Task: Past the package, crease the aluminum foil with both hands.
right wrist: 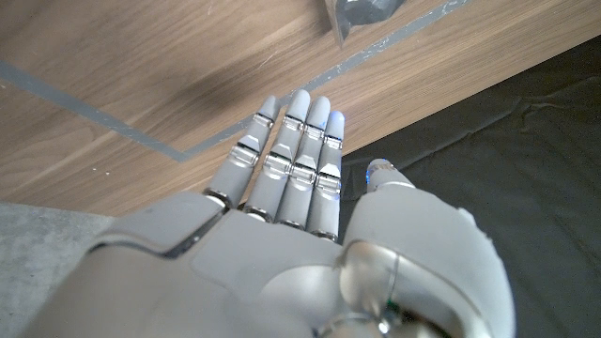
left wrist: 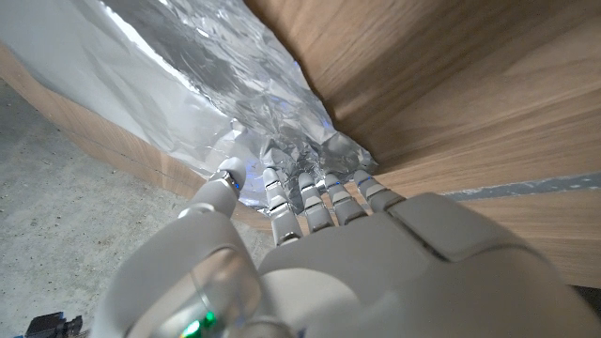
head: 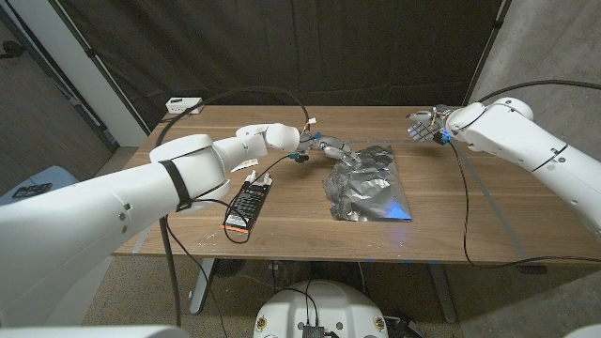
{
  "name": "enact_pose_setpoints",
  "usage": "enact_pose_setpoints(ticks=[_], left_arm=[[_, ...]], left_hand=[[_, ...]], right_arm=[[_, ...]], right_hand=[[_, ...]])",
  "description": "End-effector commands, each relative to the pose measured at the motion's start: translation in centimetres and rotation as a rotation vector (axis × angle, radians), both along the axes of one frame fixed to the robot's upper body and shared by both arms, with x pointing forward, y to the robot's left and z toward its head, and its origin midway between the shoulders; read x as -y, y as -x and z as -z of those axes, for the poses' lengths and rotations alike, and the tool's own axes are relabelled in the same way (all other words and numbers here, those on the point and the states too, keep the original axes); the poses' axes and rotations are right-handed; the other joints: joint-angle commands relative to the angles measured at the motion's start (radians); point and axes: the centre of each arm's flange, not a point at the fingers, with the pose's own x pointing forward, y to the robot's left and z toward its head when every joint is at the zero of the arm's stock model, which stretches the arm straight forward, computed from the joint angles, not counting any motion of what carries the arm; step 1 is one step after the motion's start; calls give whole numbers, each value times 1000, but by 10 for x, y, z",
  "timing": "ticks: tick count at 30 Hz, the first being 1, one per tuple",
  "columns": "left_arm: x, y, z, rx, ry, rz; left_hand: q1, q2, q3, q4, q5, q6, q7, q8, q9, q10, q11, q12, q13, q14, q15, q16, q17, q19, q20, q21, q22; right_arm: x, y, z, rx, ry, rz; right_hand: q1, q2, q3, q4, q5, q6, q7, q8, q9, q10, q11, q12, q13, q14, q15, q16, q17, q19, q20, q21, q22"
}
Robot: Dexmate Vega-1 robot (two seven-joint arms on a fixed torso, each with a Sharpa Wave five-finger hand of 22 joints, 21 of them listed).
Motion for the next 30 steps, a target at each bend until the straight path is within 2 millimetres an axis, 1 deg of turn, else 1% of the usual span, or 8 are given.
enact_pose_setpoints(ticks=[1, 6, 10, 13, 15, 20, 22, 30], left_arm=[[-4, 4, 3, -13, 6, 36], [-6, 5, 3, -10, 10, 46], [-7, 6, 4, -9, 15, 51], [-8, 5, 4, -7, 18, 47], [-10, 5, 4, -7, 24, 43], [-12, 2, 4, 0, 32, 24], [-13, 1, 3, -1, 40, 16], [-16, -1, -7, 14, 60, 7]], left_hand=[[3, -7, 1, -2, 0, 1, 4, 1, 2, 9, 0, 2, 2, 10, -1, 1, 1, 5, 2, 2, 3], [3, -7, 1, -2, 0, 1, 4, 1, 2, 9, -2, 2, 2, 10, -2, 1, 1, 5, 1, 2, 3], [4, -7, 1, -2, -1, 0, 4, 1, 2, 8, 1, 1, 2, 10, -2, 1, 1, 5, 0, 2, 3], [4, -7, 1, -2, -1, 1, 4, 1, 2, 8, 2, 1, 2, 10, -2, 1, 1, 5, 0, 2, 3], [4, -7, 1, -2, -1, 1, 4, 1, 2, 8, -1, 1, 2, 10, -2, 1, 1, 5, 0, 2, 3], [4, -7, 1, -2, -1, 2, 4, 1, 2, 8, 2, 1, 2, 10, -2, 1, 1, 5, 0, 2, 3], [4, -7, 1, -2, -1, 2, 4, 1, 2, 9, -3, 1, 2, 10, -1, 1, 1, 5, 0, 2, 3], [4, -8, 2, -2, -1, 1, 4, 1, 2, 9, 4, 1, 2, 12, -1, 1, 1, 5, 0, 2, 3]], right_arm=[[-20, 8, 3, 55, 119, 29], [-31, 11, 6, 67, 188, 35], [-40, 13, 10, 80, 249, 37], [-43, 13, 13, 87, 261, 28], [-44, 12, 14, 92, 268, 25], [-46, 11, 16, 106, 271, 17], [-46, 11, 16, 104, 271, 16], [-49, 12, 13, 120, 299, 26]], right_hand=[[-11, -1, -2, 6, -3, -2, -14, 3, -1, -6, -11, -5, 0, -4, -5, -4, 3, -7, -3, 2, 3], [-15, -2, -1, 6, -2, -3, -24, 3, -2, -10, -15, -11, -3, -15, -5, -9, 2, -19, -7, -2, 3], [-23, -2, -1, 7, -3, -11, -38, 0, -2, -29, -28, -24, -7, -39, -7, -18, 5, -34, -12, -5, 3], [-26, -2, -2, 6, -2, -16, -46, -2, -2, -31, -31, -28, -9, -56, -10, -22, 9, -48, -14, -9, 3], [-27, -3, -2, 6, -2, -16, -46, -1, -2, -35, -34, -31, -10, -58, -10, -22, 10, -50, -14, -9, 3], [-28, -3, -1, 4, -2, -19, -54, -3, -2, -33, -37, -33, -12, -59, -12, -22, 11, -53, -16, -9, 2], [-28, -3, 0, 4, -2, -19, -53, -2, -3, -31, -37, -33, -13, -60, -13, -22, 10, -53, -16, -8, 2], [-30, -4, 1, 2, -2, -19, -54, -2, -3, -32, -40, -37, -15, -60, -14, -23, 10, -54, -19, -6, 2]])
